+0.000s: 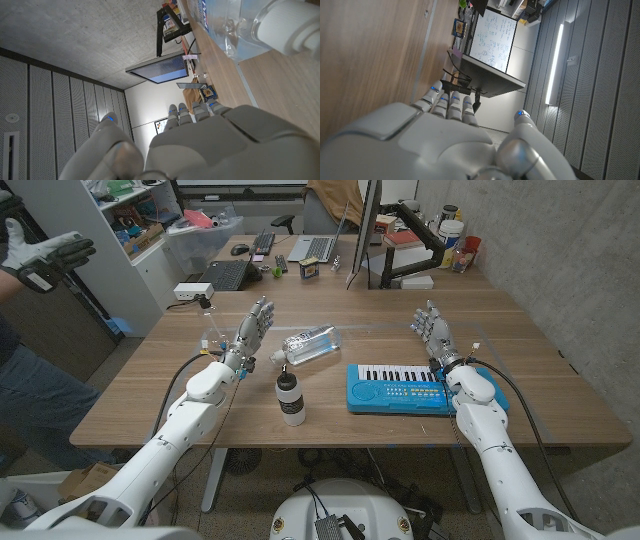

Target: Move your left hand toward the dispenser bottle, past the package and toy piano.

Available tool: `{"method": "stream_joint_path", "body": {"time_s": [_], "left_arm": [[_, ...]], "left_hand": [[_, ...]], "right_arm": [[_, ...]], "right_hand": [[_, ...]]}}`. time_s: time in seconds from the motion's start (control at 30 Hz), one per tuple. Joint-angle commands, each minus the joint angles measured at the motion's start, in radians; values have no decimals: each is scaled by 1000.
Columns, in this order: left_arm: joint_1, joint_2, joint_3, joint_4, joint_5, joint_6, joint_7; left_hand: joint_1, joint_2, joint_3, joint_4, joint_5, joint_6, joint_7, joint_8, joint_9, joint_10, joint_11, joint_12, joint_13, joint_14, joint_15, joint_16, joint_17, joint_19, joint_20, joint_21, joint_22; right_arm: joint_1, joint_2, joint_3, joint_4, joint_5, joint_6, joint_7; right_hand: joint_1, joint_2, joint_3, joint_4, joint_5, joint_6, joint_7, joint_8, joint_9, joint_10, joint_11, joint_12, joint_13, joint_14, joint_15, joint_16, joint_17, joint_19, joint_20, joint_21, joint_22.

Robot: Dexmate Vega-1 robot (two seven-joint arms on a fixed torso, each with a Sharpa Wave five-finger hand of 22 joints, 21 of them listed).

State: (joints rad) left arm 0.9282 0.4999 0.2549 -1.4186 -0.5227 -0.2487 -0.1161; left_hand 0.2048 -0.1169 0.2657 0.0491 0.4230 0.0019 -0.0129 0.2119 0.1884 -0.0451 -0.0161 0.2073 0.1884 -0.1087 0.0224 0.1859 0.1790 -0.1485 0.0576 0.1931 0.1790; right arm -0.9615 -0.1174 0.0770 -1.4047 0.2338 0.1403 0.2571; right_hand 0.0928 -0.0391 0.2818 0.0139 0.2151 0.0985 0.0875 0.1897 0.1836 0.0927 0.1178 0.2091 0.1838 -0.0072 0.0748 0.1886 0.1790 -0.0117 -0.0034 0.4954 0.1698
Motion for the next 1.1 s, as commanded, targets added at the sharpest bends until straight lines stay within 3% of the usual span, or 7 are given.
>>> {"method": "stream_joint_path", "body": {"time_s": [0.03,1.1], "left_arm": [[6,8,-6,-14,12,-9,9],[28,44,-45,-62,38,-18,47]], "left_hand": [[12,1,3,-7,3,7,-3,5,4,8,1,7,5,5,-3,8,5,1,2,10,4],[31,5,-2,-15,4,11,-8,2,5,13,-4,8,6,9,-5,7,6,0,5,10,4]], "right_arm": [[-1,2,7,-6,-4,-5,5],[1,0,13,-6,-9,-10,7]], "right_hand": [[2,1,-3,-4,-1,8,-2,6,4,1,9,6,3,6,9,3,3,1,3,-3,4],[2,4,-7,-6,-2,10,-6,6,4,3,9,6,4,6,8,2,3,8,4,-20,4]]}}
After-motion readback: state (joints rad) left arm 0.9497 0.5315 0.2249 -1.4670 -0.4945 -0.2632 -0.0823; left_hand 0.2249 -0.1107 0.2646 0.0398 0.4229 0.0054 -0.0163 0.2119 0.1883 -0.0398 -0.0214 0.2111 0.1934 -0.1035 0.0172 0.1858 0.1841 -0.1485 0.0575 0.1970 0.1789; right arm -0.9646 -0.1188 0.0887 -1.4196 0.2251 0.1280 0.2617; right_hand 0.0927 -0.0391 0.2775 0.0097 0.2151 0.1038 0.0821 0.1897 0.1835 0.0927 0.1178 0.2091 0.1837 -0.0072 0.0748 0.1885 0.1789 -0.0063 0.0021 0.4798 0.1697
